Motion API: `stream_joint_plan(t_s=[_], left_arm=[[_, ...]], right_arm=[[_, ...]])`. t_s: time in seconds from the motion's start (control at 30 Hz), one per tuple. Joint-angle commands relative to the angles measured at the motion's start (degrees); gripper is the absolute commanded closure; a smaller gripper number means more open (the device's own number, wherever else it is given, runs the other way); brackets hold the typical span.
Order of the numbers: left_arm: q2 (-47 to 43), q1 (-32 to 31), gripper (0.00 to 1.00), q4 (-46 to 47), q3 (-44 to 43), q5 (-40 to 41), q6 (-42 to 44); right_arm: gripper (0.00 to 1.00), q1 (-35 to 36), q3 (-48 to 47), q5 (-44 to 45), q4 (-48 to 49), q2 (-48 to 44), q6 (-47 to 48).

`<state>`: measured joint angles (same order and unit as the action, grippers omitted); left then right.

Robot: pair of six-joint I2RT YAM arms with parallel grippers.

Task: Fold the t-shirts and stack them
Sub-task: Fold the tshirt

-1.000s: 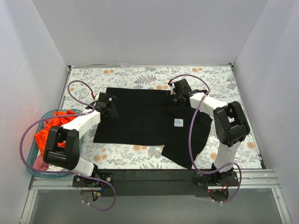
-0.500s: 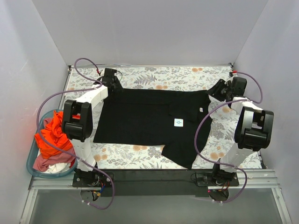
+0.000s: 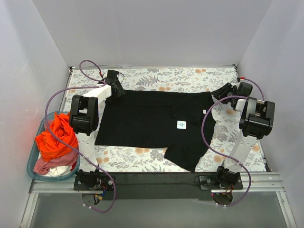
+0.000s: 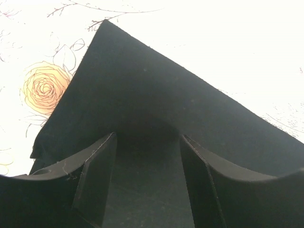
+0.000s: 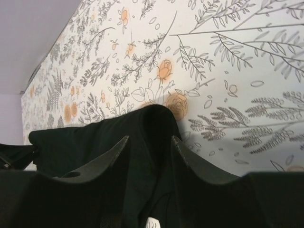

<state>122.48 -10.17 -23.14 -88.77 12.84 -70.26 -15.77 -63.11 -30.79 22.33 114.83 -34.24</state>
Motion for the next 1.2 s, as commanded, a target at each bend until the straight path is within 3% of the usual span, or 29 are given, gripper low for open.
stream_joint_plan(t_s=[0.0,0.47,0.57,0.73,1.17], left_arm=[[1.1,0.3,0.46,-0.6,-0.1,1.0,0.6],[2.2,0.5,0.46,-0.5,1.2,1.4,0.5],[3.0,0.9,0.46,-0.9,1.0,1.5,0.2],[4.3,1.7,0.46,-1.4,0.7,1.5,-0.1],[11.6,2.4,0.46,-5.0,-9.5,-1.8,-2.0]], right_arm=[[0.54,-0.1,-3.2,-4.3,7.2,1.9,-3.3],[0.59,0.5,-7.6,-6.7,10.3,10.5,-5.9],[0.69,0.5,-9.0,-6.8,10.9,12.2,-6.8],[0.99,0.2,-10.5,-6.7,11.3,13.6,-7.2],[0.99,-2.5,-20.9,-5.7,11.2,20.1,-5.8]])
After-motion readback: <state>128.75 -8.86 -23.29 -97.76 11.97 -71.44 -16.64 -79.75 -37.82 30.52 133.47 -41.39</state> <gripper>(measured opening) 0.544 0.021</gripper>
